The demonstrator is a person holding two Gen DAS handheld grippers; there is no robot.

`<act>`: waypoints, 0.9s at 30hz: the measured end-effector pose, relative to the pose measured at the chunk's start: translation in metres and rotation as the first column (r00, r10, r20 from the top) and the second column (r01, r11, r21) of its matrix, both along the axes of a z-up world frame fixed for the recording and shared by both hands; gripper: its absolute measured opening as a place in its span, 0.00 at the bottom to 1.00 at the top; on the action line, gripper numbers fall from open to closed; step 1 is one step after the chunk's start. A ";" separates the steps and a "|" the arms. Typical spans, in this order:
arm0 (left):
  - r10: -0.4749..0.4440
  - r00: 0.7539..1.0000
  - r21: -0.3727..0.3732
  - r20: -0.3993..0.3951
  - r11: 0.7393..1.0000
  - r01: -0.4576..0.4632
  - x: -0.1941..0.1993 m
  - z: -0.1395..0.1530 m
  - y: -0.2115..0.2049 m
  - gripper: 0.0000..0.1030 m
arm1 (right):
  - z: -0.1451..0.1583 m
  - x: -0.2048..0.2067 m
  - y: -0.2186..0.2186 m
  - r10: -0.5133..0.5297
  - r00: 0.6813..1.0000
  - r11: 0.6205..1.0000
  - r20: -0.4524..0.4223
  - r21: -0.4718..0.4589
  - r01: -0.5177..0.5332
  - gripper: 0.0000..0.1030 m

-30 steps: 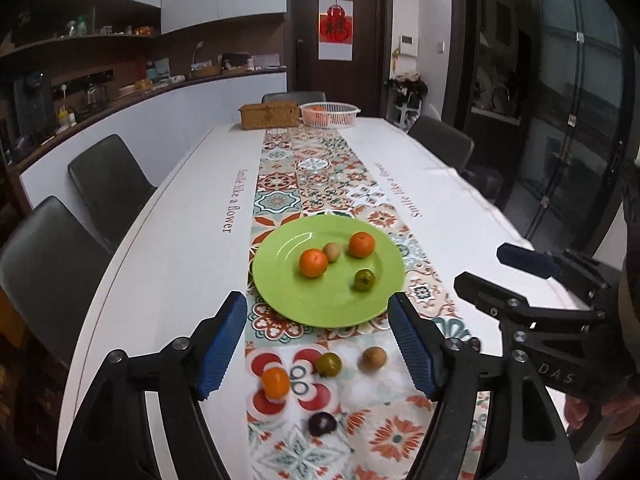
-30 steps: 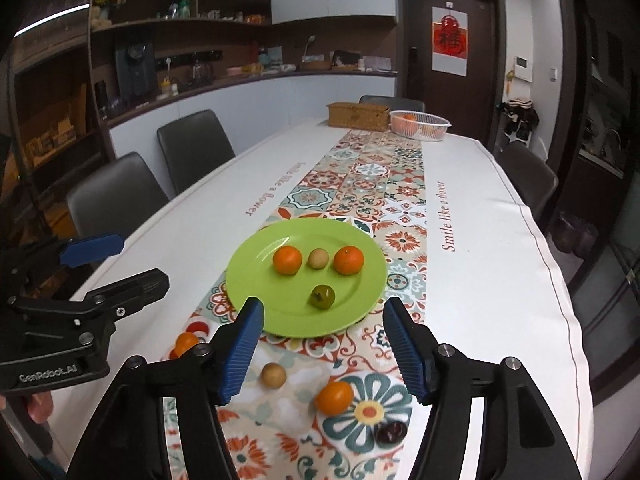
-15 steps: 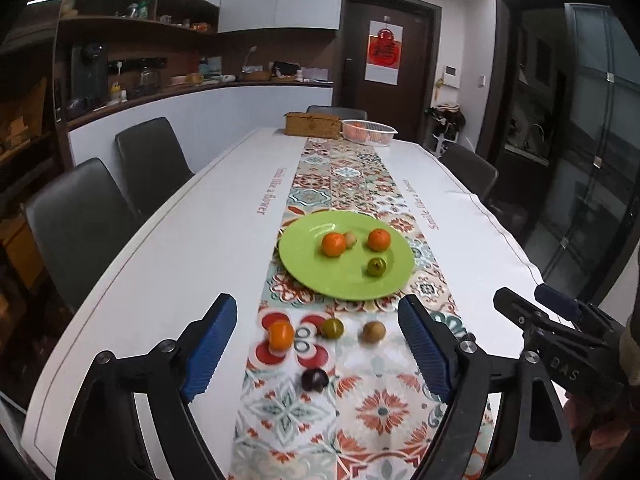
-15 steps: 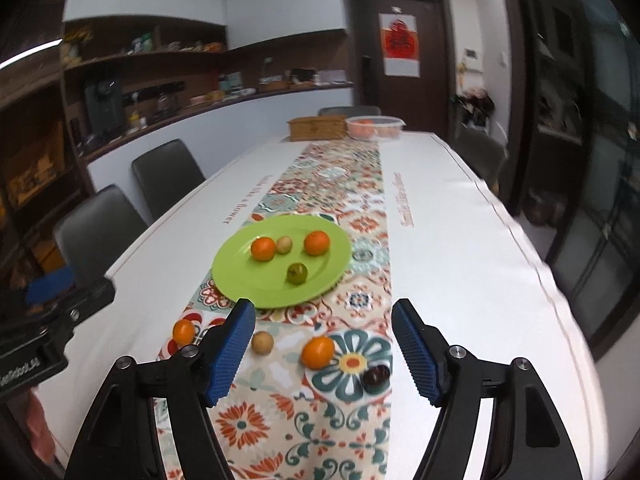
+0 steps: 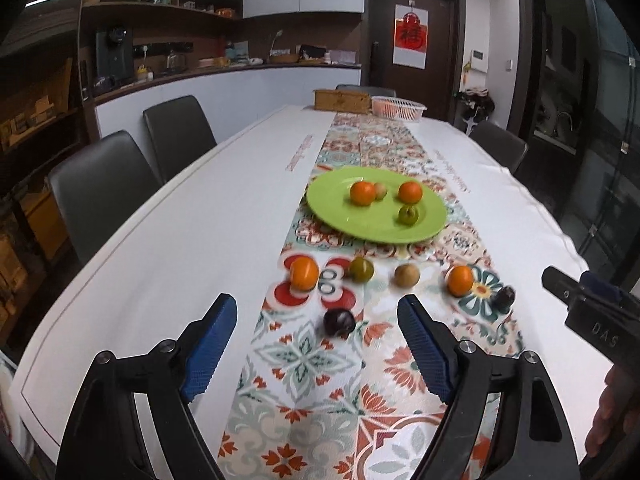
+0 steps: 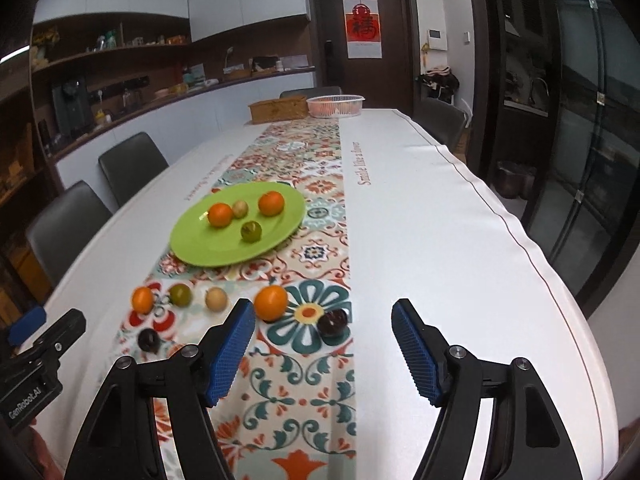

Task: Organize fruits
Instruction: 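Withdraw both tools and move them toward the dark purple plums, then grasp one dark plum with the left tool while the right tool grasps the other plum, lift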

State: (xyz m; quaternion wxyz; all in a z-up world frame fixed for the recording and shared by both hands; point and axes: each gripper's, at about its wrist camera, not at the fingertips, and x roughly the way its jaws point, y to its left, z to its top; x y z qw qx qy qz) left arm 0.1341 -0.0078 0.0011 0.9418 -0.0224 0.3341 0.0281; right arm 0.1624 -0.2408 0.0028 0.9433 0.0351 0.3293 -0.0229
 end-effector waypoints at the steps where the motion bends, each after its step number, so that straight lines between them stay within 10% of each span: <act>1: 0.006 1.000 0.005 -0.010 1.000 -0.006 0.002 -0.004 0.000 0.80 | -0.002 0.000 0.000 -0.002 1.000 1.000 -0.003 -0.002 0.002 0.69; 27: -0.050 0.980 0.001 -0.195 0.999 0.051 0.051 -0.058 -0.007 0.48 | -0.056 0.057 -0.008 0.007 0.980 0.999 -0.197 0.040 0.001 0.47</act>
